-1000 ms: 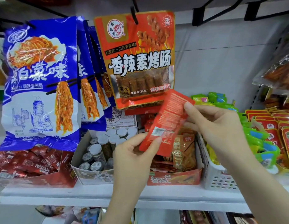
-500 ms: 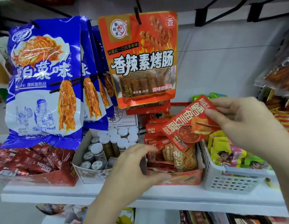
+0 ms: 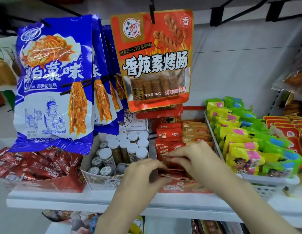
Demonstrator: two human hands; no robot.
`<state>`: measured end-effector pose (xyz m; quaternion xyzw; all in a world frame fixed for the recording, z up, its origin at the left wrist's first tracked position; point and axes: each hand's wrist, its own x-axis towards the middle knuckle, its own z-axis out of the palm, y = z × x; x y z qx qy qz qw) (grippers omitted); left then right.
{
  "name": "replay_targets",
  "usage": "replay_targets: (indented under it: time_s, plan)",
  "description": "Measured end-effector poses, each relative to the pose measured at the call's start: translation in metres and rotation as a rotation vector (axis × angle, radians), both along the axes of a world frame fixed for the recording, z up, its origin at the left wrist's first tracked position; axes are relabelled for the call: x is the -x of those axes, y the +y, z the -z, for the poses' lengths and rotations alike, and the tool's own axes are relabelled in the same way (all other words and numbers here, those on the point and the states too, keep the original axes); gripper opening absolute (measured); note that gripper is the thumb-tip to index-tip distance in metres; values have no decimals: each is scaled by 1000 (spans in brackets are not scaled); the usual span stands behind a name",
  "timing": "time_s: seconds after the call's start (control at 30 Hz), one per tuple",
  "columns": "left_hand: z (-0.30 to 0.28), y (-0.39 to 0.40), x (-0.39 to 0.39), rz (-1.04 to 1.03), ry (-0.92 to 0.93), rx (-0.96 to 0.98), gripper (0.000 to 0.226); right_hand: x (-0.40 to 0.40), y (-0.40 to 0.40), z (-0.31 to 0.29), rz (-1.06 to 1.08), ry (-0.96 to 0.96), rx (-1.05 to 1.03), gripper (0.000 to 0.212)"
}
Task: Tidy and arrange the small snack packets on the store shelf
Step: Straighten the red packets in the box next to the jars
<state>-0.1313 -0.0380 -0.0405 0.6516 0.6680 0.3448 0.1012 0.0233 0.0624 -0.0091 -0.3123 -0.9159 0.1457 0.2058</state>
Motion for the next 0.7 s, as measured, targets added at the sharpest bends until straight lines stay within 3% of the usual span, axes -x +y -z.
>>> replay_targets:
  time_s: [0.2,0.37,0.53,0.7]
  plan:
    - [5,1,2,-62,-64,-22,25,-12,9,11,6,-153,137,36]
    - [3,1,4,-21,-117,-9,58,-14,4,4,-52,-200,299,52]
    - [-1,1,2,37,-114,-26,24,-24,3,-10,-42,-241,355,54]
    - [-13,0,1,29,-292,-2,26,-25,-4,-13,-88,-291,356,36]
